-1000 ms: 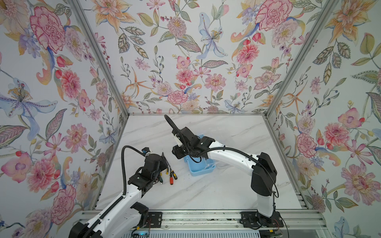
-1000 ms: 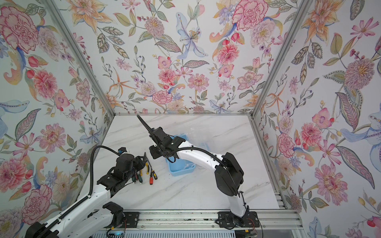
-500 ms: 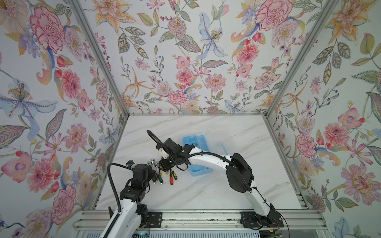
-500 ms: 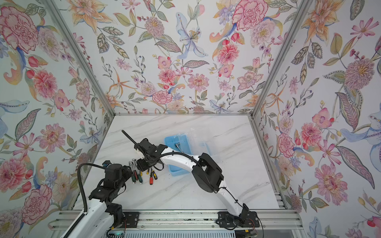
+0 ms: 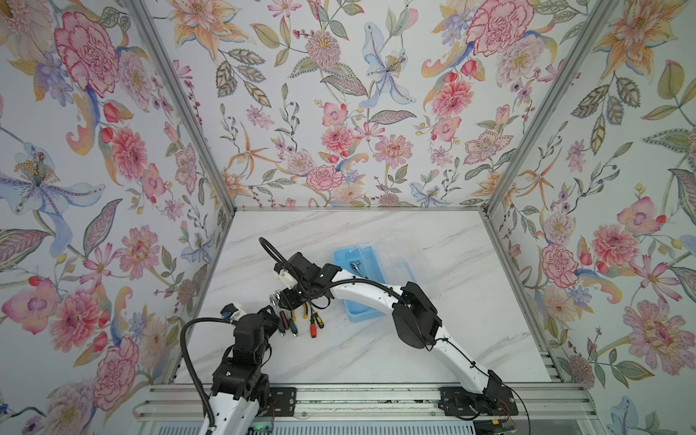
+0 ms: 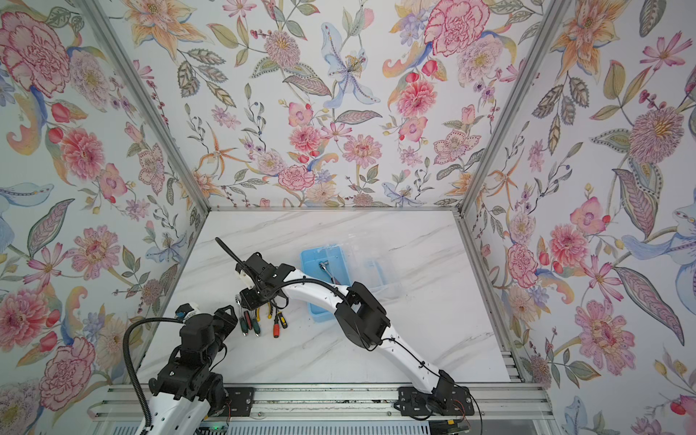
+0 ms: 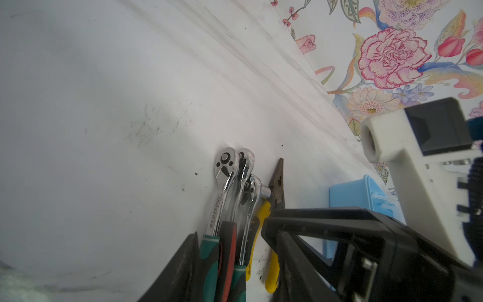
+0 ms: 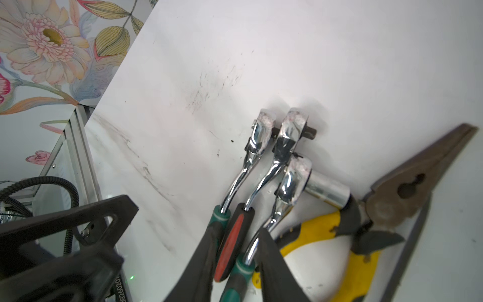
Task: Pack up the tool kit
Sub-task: 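Close the right gripper on a green-handled ratchet wrench among the tools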
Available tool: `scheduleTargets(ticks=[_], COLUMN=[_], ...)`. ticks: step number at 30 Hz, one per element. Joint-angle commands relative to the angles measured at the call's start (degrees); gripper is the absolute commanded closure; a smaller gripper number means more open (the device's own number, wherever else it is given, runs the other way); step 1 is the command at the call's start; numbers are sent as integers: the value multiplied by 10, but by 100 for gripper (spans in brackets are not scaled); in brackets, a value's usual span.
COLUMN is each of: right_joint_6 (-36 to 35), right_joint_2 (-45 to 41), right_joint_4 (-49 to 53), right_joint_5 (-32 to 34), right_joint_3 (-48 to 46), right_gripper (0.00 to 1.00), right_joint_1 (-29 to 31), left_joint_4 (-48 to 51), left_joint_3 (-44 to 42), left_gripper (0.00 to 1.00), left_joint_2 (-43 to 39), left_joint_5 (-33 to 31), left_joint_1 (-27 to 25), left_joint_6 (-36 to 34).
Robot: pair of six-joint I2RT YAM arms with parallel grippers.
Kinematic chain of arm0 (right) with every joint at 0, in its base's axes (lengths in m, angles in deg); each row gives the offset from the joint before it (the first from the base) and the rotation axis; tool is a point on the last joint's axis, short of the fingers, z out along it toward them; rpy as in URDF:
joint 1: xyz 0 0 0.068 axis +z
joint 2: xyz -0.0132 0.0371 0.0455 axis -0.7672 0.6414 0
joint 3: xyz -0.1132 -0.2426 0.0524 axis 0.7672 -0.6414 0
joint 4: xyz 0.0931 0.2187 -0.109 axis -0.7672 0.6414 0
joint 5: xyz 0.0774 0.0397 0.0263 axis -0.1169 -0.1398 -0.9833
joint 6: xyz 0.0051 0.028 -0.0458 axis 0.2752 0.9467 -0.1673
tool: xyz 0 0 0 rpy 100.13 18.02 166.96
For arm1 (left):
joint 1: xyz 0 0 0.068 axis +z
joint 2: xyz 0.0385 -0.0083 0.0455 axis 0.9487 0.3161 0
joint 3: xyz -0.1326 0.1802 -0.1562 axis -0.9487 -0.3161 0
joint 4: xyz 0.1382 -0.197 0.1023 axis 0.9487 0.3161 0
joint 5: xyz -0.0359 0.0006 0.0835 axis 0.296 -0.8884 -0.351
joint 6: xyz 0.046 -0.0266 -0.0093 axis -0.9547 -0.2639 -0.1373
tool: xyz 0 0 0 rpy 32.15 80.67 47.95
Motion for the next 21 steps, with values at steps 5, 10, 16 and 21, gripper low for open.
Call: scheduleTargets(ticks=[5,10,16,21], right_joint_6=[-4,-5,-9,-17], right_joint_2=[28,39,62,97], right_joint_4=[29,35,52,99], right_joint_5=[22,29,33,66], right_joint_3=[23,26,55,114], right_gripper=[68,67,67,68], right_joint_1=[-2,-3,4,11], left_joint_4=[-2,-15,-19,-13], left_joint_3=[-24,-30,-39,-44], left_gripper=[48,48,48,48], left_joint_2=[7,17,11,3], left_joint_5=[8,15,17,21], left_joint_1=[5,5,4,6], left_joint_6=[7,8,11,13])
